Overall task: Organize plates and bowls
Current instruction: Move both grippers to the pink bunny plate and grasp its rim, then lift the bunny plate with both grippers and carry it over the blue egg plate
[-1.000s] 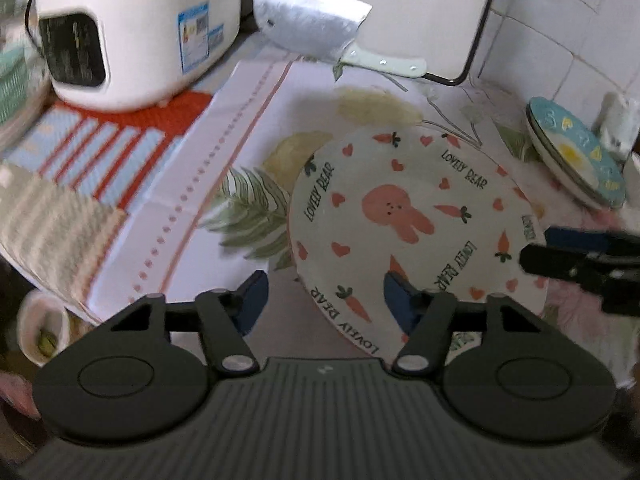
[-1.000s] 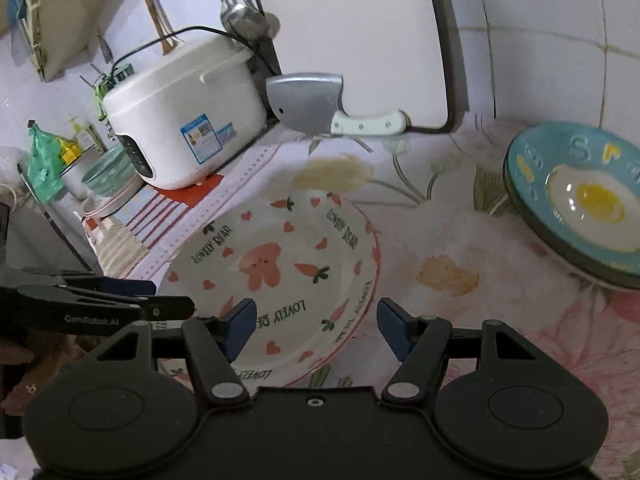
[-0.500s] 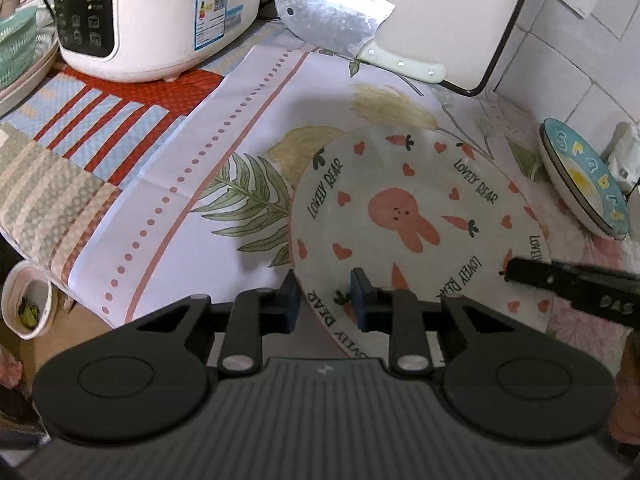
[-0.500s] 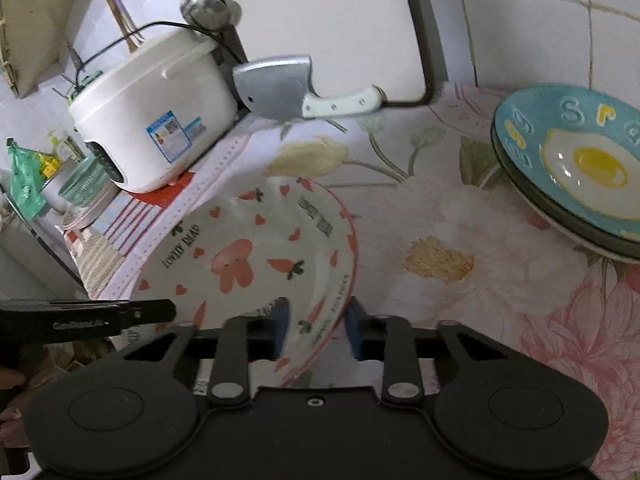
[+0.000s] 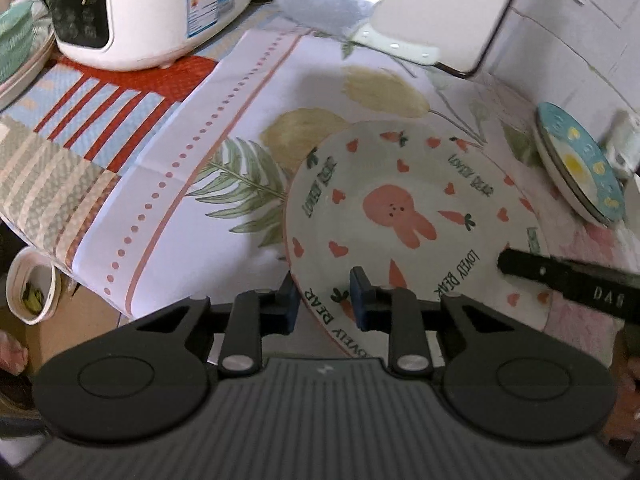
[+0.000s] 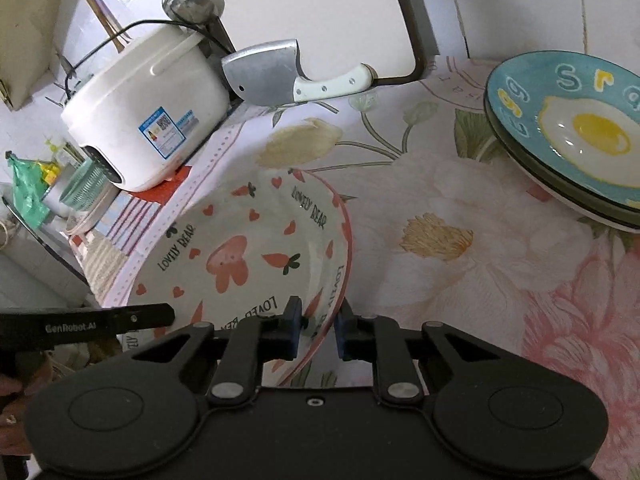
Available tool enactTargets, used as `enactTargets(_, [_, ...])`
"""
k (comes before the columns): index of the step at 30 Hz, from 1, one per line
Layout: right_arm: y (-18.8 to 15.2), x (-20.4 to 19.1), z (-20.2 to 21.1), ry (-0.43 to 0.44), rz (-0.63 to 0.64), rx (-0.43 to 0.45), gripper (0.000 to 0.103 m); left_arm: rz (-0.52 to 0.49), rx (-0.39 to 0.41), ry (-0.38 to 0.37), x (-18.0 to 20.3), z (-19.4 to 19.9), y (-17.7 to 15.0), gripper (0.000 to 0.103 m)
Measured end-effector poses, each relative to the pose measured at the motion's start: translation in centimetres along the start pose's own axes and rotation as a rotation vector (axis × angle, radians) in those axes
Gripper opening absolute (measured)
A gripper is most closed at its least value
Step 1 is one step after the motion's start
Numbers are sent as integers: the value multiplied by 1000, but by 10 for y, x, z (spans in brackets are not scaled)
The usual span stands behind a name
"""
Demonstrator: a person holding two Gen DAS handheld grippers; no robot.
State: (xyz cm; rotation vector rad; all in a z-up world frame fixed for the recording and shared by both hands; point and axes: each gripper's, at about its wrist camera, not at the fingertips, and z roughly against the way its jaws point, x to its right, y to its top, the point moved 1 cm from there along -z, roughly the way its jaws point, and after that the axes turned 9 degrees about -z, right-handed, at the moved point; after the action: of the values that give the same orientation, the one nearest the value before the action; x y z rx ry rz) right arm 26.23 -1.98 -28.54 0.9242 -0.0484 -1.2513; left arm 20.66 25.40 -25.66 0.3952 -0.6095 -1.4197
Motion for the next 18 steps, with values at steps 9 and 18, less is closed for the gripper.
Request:
enactTargets(9, [-19,12,50,-14,-43,4,22,-35,-29,-39,33,22,-11,24])
enactTargets(18, [-33,21,119,-28,-65,26,23,-151,-39,-71,79,66,-7,24])
